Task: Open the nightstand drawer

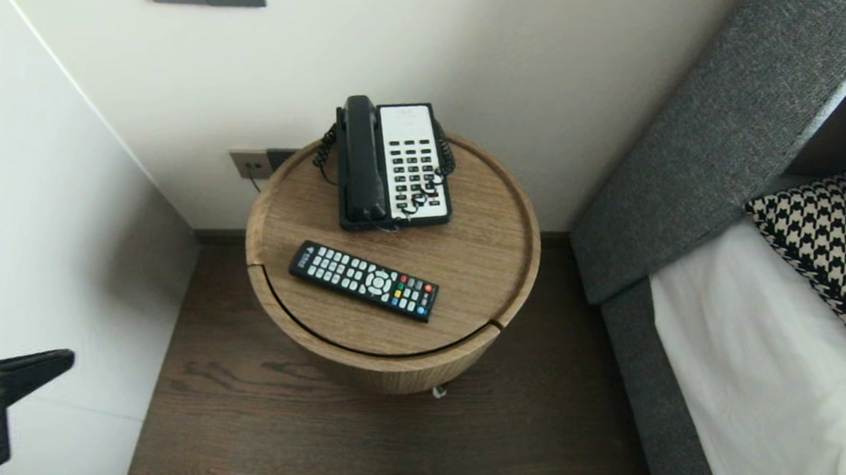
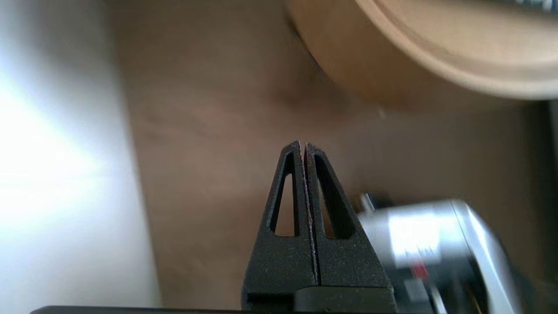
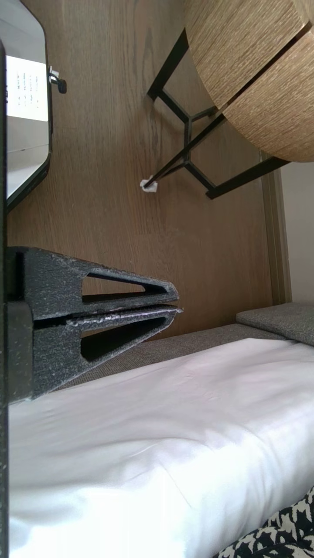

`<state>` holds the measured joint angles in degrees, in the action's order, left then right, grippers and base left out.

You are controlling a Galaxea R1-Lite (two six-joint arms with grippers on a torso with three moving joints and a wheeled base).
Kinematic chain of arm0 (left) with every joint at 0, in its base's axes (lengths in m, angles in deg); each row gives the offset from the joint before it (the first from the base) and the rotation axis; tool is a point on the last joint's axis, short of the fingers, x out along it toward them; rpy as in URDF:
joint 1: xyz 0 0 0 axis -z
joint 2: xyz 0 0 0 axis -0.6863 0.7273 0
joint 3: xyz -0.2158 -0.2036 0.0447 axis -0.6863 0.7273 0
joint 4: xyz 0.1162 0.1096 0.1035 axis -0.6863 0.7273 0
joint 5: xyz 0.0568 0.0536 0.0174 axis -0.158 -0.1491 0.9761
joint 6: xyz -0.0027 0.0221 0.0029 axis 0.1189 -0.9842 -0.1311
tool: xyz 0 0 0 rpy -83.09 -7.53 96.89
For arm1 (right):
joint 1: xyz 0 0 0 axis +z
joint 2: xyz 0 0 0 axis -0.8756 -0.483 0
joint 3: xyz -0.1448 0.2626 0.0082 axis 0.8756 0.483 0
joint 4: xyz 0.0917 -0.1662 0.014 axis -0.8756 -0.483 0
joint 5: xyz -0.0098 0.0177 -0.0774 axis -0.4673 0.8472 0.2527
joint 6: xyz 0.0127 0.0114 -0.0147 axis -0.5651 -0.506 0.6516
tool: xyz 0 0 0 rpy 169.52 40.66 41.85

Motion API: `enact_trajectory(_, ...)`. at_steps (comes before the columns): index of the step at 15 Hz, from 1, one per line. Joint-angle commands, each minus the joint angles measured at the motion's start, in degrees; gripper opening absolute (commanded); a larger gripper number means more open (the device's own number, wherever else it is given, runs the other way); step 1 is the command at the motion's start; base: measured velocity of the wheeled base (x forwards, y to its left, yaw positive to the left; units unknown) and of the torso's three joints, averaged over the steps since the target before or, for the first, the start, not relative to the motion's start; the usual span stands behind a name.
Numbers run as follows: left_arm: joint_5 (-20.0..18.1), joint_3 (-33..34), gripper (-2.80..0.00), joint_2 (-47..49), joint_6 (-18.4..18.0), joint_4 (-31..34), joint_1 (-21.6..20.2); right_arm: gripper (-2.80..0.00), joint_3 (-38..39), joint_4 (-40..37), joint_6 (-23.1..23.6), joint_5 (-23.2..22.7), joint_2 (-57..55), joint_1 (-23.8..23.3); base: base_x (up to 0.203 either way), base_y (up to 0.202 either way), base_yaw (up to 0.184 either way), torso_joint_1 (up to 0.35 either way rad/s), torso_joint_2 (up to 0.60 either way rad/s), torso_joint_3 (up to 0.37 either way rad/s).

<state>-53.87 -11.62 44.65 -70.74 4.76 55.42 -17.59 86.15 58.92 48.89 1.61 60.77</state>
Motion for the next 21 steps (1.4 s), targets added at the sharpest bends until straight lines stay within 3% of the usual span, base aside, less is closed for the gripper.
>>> enact_trajectory(1,0.63,-2.78,-2.8,14.49,2.2,0.9,9.19,-2.8,0.26,0.04,-0.01,0.01,0.57,0.0,0.0,0.0,0.0,0.0,0.0,0.0)
enact_trajectory(3,1.27,-6.71,-2.8,22.89,8.86,0.24,16.05,-2.8,0.26,0.04,-0.01,0.01,0.57,0.0,0.0,0.0,0.0,0.0,0.0,0.0)
enact_trajectory(6,1.9,-13.93,-2.8,31.98,13.35,-5.06,20.84,-2.8,0.26,0.04,-0.01,0.01,0.57,0.0,0.0,0.0,0.0,0.0,0.0,0.0)
enact_trajectory(14,5.55,-22.89,-2.8,43.02,13.28,-11.29,25.19,-2.8,0.26,0.04,-0.01,0.01,0.57,0.0,0.0,0.0,0.0,0.0,0.0,0.0)
enact_trajectory(21,5.29,-22.88,-2.8,45.29,12.04,-12.23,25.9,-2.8,0.26,0.0,-0.01,0.01,0.57,0.0,0.0,0.0,0.0,0.0,0.0,0.0)
